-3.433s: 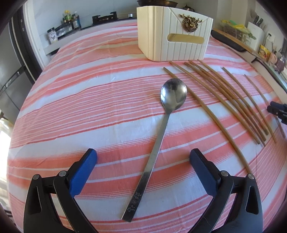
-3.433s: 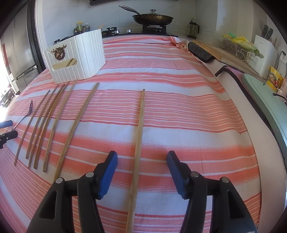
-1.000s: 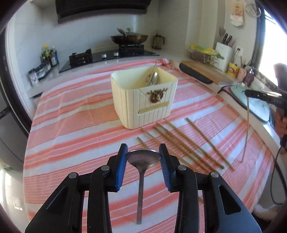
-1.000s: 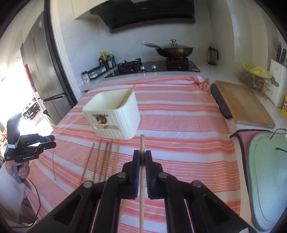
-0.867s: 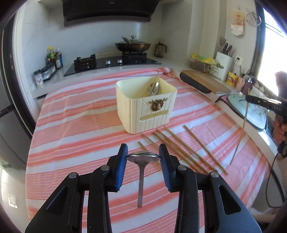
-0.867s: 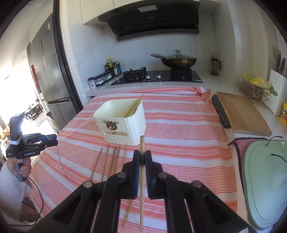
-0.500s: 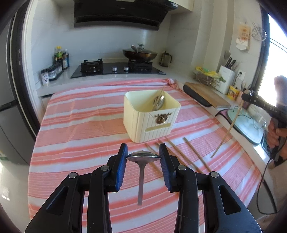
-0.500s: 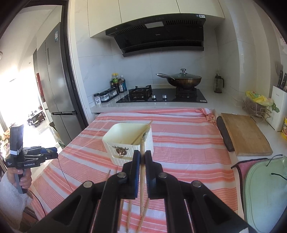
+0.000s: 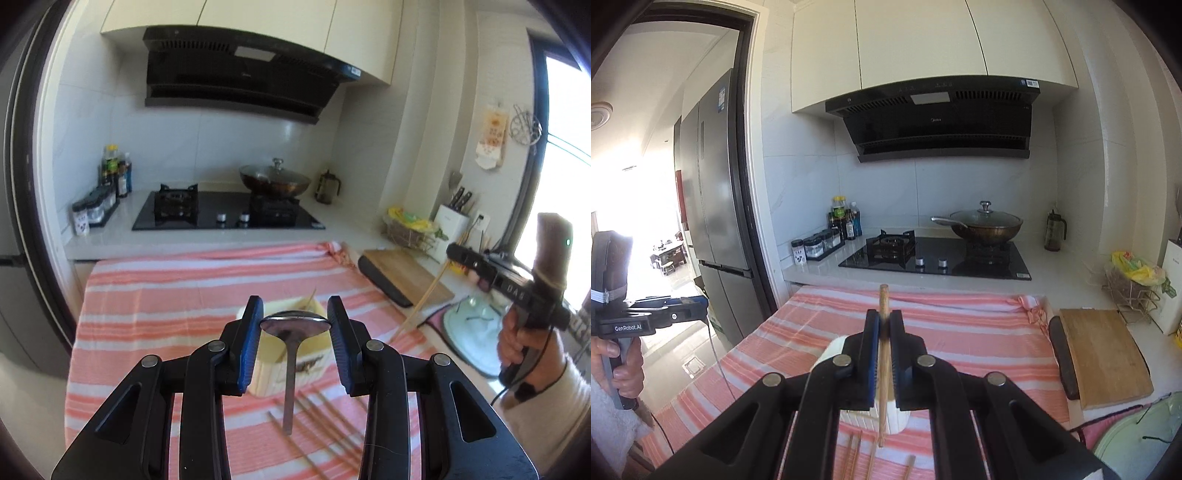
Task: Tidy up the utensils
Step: 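Lift chopstick and spoon into the white holder and open both grippers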
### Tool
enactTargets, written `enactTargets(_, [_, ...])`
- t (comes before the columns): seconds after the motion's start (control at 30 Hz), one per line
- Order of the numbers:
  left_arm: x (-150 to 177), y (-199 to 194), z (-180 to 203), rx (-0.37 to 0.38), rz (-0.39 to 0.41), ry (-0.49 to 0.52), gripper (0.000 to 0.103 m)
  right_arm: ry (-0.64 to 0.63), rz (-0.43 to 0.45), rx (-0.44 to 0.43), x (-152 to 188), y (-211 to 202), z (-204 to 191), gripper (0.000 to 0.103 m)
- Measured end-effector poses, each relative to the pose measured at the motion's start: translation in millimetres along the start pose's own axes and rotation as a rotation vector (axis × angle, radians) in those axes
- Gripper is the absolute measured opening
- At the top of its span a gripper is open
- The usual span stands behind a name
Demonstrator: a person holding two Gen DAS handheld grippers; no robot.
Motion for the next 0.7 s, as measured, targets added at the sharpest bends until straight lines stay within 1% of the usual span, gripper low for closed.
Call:
enactTargets(0.1, [-27, 23, 2, -0.014, 0.063, -0.033, 0.036, -0.013, 0.060, 0.008, -14, 17, -5, 0.006])
enactTargets(0.17, [-35, 43, 1, -0.042, 0.088, -0.049, 0.036, -0.024, 0.089, 0.007, -18, 32, -8, 0.006])
enactTargets(0.23, [-34, 67, -2, -0.066, 0.086, -0.069, 0.036, -0.047, 0.104, 0.009, -15, 48, -12, 0.006])
enactTargets(0.3, [-27, 92, -8, -0.084, 0.056, -0.093, 0.036, -0.055, 0.086, -0.001, -6, 68, -13, 0.006])
enactTargets(0.37, [-15, 119, -15, -0.108, 0.005, -0.106, 0.036, -0.028, 0.028, -0.023, 10, 91, -9, 0.006])
enactTargets(0.43, [1, 143, -24, -0.134, -0.053, -0.116, 0.036, 0.017, -0.066, -0.040, 27, 116, -1, 0.006])
enactTargets(0.5, [18, 162, -33, -0.155, -0.109, -0.128, 0.036, 0.043, -0.154, -0.032, 44, 138, 7, 0.006])
enactTargets(0.57, [34, 179, -42, -0.176, -0.153, -0.144, 0.036, 0.077, -0.222, -0.017, 58, 157, 17, 0.006])
enactTargets(0.7, [62, 206, -58, -0.217, -0.231, -0.181, 0.036, 0.193, -0.351, 0.022, 82, 189, 42, 0.006])
Point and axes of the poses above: each gripper's, at about its wrist camera, not at the fingertips, and y roughly the way its jaws point, z to its right, x to its underside, the point moved 1 cm from there along y, roughly the way its jaws point, and after that the axes turned 12 degrees about z, right-handed, at the moved point
